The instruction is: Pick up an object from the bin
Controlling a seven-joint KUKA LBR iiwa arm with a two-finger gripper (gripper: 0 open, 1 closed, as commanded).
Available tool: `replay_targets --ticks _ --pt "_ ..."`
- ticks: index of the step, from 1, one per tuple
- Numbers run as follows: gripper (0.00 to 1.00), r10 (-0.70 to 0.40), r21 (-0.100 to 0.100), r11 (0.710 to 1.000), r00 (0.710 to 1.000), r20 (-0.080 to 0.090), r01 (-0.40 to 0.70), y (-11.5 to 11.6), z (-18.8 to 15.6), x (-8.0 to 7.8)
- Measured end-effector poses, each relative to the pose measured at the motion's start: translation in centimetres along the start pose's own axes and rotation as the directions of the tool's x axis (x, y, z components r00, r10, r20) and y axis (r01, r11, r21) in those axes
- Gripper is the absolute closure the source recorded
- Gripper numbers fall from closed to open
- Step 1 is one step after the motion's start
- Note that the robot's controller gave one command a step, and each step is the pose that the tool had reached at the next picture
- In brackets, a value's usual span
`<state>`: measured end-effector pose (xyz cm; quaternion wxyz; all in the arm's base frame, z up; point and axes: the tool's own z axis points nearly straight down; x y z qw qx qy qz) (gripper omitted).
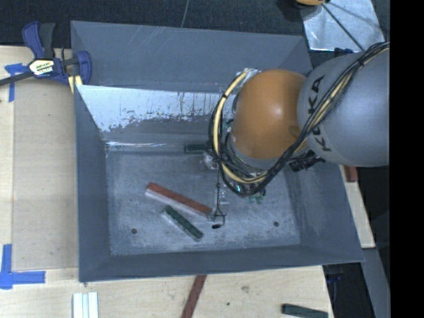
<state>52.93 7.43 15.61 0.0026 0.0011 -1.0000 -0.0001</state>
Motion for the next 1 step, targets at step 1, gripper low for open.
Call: replay_targets --ticks 1 --pt "0.0 0.002 -0.001 1.0 1.0 0.008 -0.002 -0.03 -0.42 -0.2"
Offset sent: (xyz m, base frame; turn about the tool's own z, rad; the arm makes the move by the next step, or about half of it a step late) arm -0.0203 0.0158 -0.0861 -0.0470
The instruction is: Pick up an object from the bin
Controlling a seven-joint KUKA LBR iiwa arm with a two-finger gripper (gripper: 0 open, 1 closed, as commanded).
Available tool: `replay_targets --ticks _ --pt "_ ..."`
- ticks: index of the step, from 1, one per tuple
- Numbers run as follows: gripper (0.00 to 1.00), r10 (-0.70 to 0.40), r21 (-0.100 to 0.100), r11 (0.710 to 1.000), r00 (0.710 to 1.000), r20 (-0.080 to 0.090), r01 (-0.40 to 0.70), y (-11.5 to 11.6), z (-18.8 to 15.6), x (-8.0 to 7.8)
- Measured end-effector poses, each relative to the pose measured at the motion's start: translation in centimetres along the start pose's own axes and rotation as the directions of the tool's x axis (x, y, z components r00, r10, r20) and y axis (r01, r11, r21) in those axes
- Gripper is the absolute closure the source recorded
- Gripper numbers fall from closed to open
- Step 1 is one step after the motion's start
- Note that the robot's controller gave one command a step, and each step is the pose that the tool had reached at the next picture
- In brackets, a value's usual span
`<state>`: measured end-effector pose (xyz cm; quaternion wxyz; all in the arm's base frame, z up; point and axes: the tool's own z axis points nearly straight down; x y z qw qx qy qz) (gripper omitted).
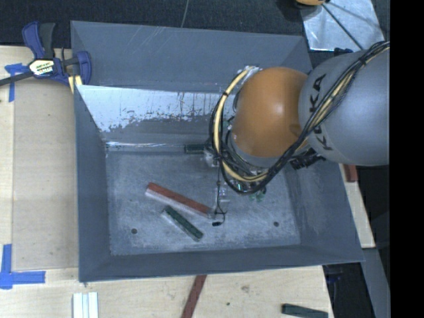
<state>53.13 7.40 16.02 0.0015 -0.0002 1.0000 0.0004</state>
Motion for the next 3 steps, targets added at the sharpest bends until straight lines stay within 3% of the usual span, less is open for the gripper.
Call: replay_targets --ticks 1,2,3 --pt "0.0 -0.022 0.0 1.0 1.0 0.008 0.022 0.7 4.1 0.8" --pt "1.0 0.408 0.001 0.913 0.913 0.0 -0.408 -0.2 8.4 2.5" --pt "1.0 0.408 0.0 0.913 0.913 0.0 -0.408 -0.2 8.4 2.5"
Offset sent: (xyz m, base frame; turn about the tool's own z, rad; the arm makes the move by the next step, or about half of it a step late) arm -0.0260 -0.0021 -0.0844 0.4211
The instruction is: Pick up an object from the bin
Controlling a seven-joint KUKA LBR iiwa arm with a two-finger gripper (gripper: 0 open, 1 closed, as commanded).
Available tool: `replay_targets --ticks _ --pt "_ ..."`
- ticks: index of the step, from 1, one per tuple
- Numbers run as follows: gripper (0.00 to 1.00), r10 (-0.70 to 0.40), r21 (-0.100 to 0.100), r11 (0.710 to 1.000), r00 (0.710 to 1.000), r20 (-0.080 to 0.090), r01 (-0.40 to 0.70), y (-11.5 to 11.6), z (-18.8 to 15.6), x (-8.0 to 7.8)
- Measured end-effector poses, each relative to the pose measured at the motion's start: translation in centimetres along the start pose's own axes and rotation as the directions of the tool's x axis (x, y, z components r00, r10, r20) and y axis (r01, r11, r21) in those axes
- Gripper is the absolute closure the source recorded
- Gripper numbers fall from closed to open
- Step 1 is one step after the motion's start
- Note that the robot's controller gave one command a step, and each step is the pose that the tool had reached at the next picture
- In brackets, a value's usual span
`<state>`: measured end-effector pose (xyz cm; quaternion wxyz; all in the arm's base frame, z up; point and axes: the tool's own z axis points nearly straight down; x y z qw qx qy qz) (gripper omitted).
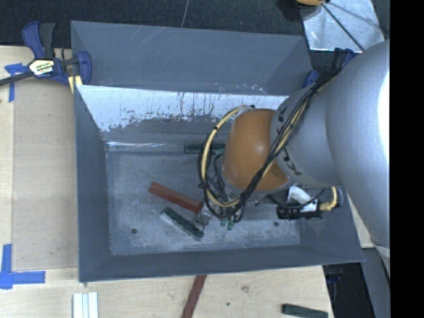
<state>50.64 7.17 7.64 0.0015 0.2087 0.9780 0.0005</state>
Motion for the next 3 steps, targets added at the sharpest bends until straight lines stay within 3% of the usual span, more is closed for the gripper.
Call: replay_targets --ticks 1,2,3 --pt "1.0 0.052 0.004 0.999 0.999 -0.006 -0.052 -0.7 -5.5 -2.7" --pt "1.0 0.161 -0.002 0.987 0.987 0.004 -0.161 1.2 -8.0 -2.6" --pt "1.0 0.122 0.003 0.992 0.992 -0.004 -0.122 1.0 -11.2 -2.6"
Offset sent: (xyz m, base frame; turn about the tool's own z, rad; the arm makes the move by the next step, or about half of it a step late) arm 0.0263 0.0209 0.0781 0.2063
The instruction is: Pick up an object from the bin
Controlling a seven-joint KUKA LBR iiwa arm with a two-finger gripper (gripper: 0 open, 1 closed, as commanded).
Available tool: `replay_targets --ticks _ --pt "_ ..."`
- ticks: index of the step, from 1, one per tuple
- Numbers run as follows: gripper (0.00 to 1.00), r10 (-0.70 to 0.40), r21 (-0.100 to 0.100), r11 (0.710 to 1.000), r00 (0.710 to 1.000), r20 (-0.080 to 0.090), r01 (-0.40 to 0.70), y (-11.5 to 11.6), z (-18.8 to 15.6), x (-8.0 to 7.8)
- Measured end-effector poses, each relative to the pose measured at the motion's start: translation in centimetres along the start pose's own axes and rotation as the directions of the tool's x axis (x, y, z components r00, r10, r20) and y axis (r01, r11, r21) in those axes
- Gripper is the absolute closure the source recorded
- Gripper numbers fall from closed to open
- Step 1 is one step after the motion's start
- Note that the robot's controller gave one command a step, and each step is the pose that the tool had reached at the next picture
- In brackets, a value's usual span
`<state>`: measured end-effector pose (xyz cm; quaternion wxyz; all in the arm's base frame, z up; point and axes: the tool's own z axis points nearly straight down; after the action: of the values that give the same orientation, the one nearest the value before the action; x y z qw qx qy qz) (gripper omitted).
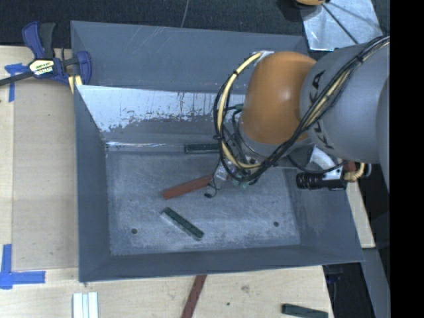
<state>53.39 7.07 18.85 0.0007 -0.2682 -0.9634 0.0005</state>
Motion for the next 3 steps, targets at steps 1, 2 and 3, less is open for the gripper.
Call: replay_targets --ticks 1,2,3 --pt "1.0 -0.048 -0.003 0.999 0.999 0.008 0.048 -0.3 -1.3 -0.2" --pt "0.0 0.058 0.0 0.998 0.998 0.001 -0.058 -0.3 3.4 0.4" --pt "0.0 0.057 -0.002 0.998 0.998 0.003 -0.057 -0.3 3.2 0.4"
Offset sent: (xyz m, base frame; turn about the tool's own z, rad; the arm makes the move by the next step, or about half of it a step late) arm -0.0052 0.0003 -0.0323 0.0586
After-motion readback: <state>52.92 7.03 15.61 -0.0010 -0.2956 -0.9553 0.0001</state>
